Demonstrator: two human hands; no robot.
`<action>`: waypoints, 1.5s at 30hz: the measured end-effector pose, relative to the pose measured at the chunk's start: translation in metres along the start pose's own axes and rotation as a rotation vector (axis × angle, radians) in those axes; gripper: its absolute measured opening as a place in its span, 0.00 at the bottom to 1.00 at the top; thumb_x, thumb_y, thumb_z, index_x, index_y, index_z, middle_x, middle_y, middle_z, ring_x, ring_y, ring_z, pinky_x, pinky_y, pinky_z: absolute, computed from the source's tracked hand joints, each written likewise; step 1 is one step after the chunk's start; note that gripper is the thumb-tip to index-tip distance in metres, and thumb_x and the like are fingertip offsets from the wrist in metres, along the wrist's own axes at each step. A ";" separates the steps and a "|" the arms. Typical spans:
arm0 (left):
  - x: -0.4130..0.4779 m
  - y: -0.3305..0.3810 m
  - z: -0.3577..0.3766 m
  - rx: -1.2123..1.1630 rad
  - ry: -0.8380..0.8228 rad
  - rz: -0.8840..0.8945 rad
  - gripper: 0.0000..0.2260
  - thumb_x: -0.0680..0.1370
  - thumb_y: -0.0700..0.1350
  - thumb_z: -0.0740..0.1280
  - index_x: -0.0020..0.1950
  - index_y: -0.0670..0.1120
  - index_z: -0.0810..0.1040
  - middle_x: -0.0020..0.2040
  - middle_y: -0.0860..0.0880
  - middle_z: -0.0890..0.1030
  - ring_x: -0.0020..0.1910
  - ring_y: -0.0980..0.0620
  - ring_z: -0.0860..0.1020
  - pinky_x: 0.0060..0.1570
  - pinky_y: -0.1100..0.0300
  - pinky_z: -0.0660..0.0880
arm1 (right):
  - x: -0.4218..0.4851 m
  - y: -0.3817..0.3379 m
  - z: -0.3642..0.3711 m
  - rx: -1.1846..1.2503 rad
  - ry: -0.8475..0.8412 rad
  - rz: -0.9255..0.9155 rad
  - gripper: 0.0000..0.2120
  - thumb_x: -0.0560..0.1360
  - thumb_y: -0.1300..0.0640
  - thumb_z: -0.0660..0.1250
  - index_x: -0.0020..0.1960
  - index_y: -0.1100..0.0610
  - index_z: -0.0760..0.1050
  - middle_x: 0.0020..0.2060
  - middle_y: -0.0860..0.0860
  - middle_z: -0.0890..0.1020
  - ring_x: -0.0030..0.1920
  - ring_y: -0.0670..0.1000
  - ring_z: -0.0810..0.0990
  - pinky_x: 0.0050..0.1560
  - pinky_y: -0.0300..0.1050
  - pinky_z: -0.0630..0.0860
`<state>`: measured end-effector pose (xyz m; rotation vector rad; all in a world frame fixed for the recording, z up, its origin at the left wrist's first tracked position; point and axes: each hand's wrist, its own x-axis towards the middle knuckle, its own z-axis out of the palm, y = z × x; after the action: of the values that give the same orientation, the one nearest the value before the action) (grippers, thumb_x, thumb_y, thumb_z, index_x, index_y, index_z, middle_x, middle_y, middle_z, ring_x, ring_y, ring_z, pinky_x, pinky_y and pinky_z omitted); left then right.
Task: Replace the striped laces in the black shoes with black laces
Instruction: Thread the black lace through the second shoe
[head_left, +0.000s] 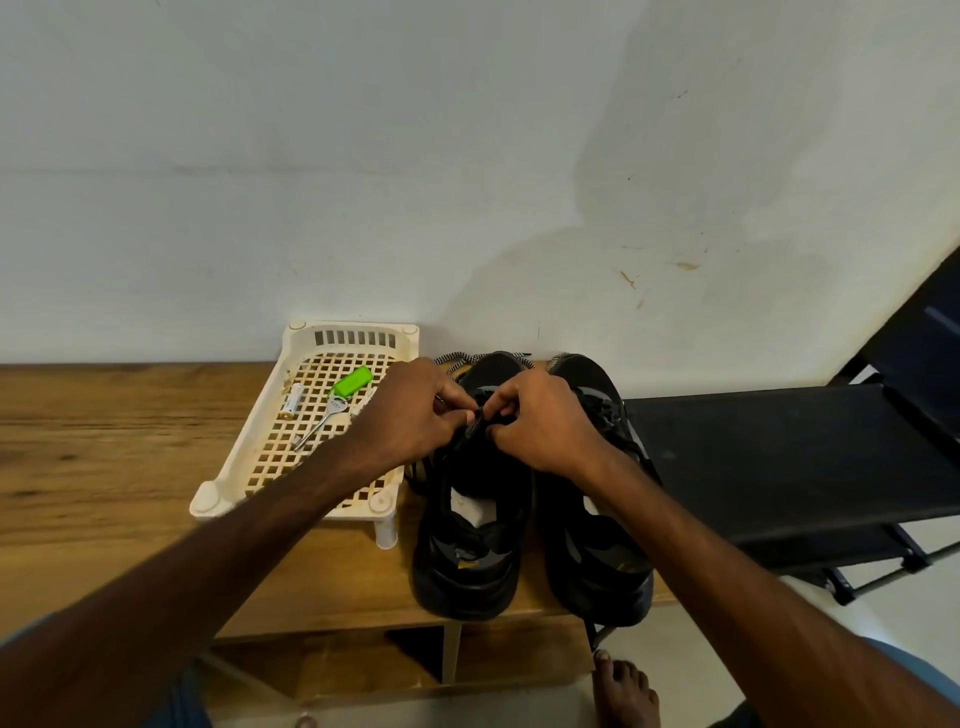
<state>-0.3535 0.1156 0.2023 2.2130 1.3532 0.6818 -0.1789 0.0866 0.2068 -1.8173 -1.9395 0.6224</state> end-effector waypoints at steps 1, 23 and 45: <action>0.001 0.000 -0.001 0.013 0.006 0.004 0.06 0.76 0.42 0.75 0.51 0.50 0.88 0.46 0.52 0.88 0.38 0.63 0.81 0.44 0.71 0.76 | 0.000 0.000 0.000 0.003 -0.001 0.000 0.10 0.72 0.63 0.74 0.52 0.53 0.87 0.46 0.47 0.86 0.47 0.45 0.83 0.51 0.43 0.83; 0.009 -0.018 -0.022 0.191 -0.199 0.215 0.08 0.74 0.45 0.75 0.52 0.55 0.84 0.46 0.60 0.84 0.47 0.64 0.81 0.51 0.61 0.79 | -0.019 0.013 -0.020 -0.102 0.027 0.089 0.49 0.65 0.43 0.82 0.78 0.54 0.60 0.72 0.55 0.67 0.69 0.55 0.71 0.64 0.45 0.71; 0.009 -0.001 -0.023 0.273 -0.133 0.206 0.08 0.72 0.50 0.77 0.50 0.59 0.84 0.46 0.61 0.83 0.48 0.61 0.80 0.52 0.54 0.79 | -0.024 0.020 -0.011 0.010 0.130 0.106 0.28 0.70 0.51 0.79 0.65 0.56 0.72 0.42 0.48 0.83 0.44 0.46 0.82 0.47 0.41 0.80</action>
<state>-0.3649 0.1270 0.2216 2.5903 1.2240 0.4289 -0.1545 0.0643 0.2046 -1.9148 -1.7630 0.5318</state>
